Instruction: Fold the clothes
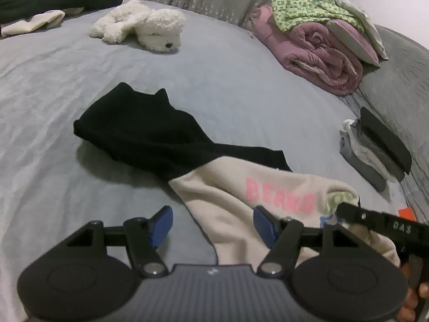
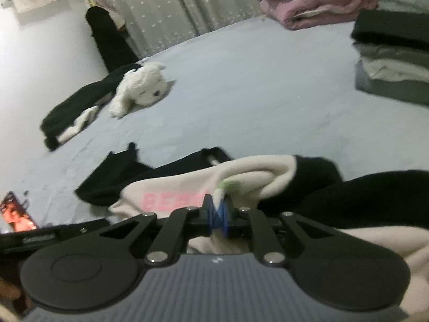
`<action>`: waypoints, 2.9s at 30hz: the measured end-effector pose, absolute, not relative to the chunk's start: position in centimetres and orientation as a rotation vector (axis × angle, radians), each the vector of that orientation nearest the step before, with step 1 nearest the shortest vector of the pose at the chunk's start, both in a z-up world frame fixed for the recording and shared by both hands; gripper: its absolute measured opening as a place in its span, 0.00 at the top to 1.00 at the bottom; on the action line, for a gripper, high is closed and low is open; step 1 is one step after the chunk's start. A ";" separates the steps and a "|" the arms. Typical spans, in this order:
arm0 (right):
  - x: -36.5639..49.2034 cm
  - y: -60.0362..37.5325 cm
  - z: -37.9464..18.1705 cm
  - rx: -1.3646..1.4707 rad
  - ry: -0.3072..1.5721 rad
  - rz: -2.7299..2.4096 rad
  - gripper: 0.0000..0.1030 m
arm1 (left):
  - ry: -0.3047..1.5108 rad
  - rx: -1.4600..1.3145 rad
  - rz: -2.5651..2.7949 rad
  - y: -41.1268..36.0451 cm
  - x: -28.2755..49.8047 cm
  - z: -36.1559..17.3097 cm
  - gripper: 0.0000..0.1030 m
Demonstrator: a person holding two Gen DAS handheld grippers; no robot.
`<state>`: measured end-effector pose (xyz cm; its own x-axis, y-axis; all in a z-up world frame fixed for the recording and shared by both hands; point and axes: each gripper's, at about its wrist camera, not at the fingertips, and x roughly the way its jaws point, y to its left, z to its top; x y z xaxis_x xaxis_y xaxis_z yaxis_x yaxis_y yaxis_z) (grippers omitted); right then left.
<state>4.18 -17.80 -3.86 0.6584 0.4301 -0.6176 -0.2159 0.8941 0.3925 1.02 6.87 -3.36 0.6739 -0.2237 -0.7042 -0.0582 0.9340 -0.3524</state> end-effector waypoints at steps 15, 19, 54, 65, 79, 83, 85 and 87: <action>3.1 -15.5 -6.9 0.253 0.960 0.513 0.90 | 0.855 -0.356 -0.111 5.8 1.7 -4.0 0.34; 2.9 -16.1 -6.4 0.270 0.941 0.540 0.86 | 0.869 -0.352 -0.118 5.0 2.3 -4.4 0.34; 5.5 -26.0 -6.4 0.030 0.858 0.286 0.45 | 0.688 -0.019 -0.144 2.1 9.8 -6.5 0.21; 4.7 -24.4 -8.1 -0.069 0.853 0.307 0.83 | 0.678 0.069 -0.144 0.1 9.3 -8.3 0.26; 5.4 -22.6 -7.3 -0.130 0.770 0.172 0.90 | 0.619 0.058 -0.074 -0.3 8.8 -7.2 0.88; 5.8 -22.3 -6.5 -0.137 0.713 0.107 0.91 | 0.581 0.021 -0.039 0.1 8.7 -6.3 0.92; 6.0 -22.1 -6.0 -0.153 0.673 0.067 0.91 | 0.552 0.006 -0.014 0.4 8.5 -5.8 0.93; 6.2 -22.0 -5.5 -0.163 0.629 0.030 0.91 | 0.524 -0.008 0.006 0.7 8.2 -5.3 0.94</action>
